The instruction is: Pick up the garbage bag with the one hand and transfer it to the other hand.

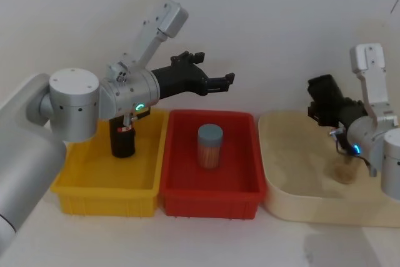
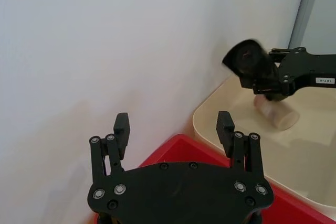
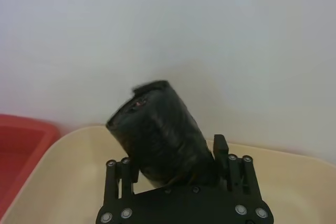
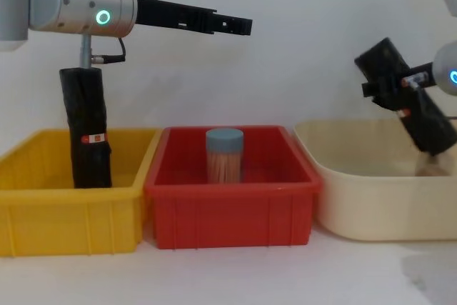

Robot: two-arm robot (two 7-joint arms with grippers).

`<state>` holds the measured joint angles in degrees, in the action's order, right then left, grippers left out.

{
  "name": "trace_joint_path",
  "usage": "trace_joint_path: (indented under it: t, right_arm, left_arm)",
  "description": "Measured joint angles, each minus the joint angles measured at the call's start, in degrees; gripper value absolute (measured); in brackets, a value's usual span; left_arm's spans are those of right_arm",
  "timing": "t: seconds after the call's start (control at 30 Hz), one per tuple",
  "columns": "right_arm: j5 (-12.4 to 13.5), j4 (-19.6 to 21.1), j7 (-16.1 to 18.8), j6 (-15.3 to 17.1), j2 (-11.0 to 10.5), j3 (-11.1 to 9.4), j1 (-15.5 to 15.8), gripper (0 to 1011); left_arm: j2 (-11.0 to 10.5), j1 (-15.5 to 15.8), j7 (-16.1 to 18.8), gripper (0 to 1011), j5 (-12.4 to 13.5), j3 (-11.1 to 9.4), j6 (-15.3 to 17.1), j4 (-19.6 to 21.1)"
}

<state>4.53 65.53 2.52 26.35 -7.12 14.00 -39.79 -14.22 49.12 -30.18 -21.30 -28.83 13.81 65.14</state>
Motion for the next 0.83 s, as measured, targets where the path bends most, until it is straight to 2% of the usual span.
trace_joint_path:
  t: [0.03,0.07,0.27,0.83]
  right_arm:
    - [-0.12,0.17,0.10,0.19,-0.26,-0.02,0.09,801]
    - [-0.18,0.24,0.15,0.27,-0.37,-0.03,0.12,853]
    - [-0.51,0.70,0.36,0.77,-1.09,-0.10,0.33,1001]
    - [-0.89,1.21,0.59,1.38,-1.94,-0.20,0.56,1001]
  left_arm:
    - [0.00,0.00,0.00,1001,0.00,0.00,0.00,0.00]
    - [0.00,0.00,0.00,1001,0.00,0.00,0.00,0.00]
    - [0.00,0.00,0.00,1001,0.00,0.00,0.00,0.00]
    - [0.00,0.00,0.00,1001,0.00,0.00,0.00,0.00]
